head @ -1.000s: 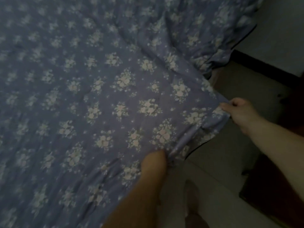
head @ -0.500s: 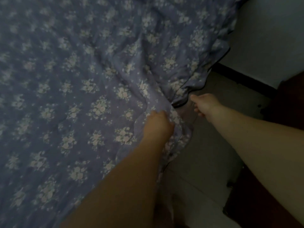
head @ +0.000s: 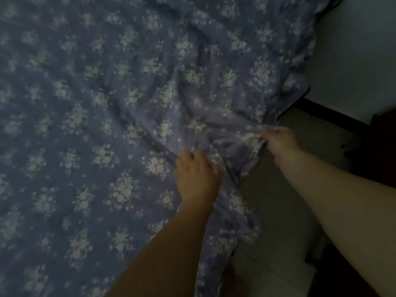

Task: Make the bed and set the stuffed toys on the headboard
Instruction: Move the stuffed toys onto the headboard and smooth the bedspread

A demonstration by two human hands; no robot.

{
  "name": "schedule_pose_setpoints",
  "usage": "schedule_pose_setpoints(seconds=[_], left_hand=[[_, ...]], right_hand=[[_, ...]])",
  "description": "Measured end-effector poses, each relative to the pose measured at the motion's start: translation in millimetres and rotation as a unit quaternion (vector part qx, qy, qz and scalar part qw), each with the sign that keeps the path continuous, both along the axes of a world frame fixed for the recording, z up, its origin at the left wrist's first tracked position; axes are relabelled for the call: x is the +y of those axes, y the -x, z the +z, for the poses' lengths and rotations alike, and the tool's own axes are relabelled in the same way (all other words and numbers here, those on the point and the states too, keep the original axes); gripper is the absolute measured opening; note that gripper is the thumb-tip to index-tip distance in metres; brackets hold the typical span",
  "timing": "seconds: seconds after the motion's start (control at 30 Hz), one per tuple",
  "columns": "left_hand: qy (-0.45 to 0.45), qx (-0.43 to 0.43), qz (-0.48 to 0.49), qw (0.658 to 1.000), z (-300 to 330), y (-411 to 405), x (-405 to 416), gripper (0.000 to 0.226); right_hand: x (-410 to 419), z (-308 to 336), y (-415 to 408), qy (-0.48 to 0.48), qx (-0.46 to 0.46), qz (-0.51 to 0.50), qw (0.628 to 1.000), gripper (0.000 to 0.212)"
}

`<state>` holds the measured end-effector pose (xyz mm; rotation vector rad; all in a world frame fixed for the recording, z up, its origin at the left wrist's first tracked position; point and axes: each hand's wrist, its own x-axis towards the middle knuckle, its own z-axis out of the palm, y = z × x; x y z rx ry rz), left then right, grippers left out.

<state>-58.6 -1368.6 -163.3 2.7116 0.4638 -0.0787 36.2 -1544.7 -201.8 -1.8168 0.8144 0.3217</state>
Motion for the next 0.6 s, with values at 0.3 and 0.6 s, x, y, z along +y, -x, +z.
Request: schedule_pose_setpoints(seconds=[0.3, 0.6], left_hand=[[0.082, 0.402, -0.143, 0.901, -25.7, -28.7, -3.5, 0.086], [0.093, 0.232, -0.123, 0.960, -2.4, -103.5, -21.0, 0.047]], right_hand=[[-58.3, 16.2, -40.7, 0.192, 0.055, 0.030, 0.979, 0.042], [-75.6, 25.5, -115.6, 0.238, 0.014, 0.007, 0.971, 0.058]])
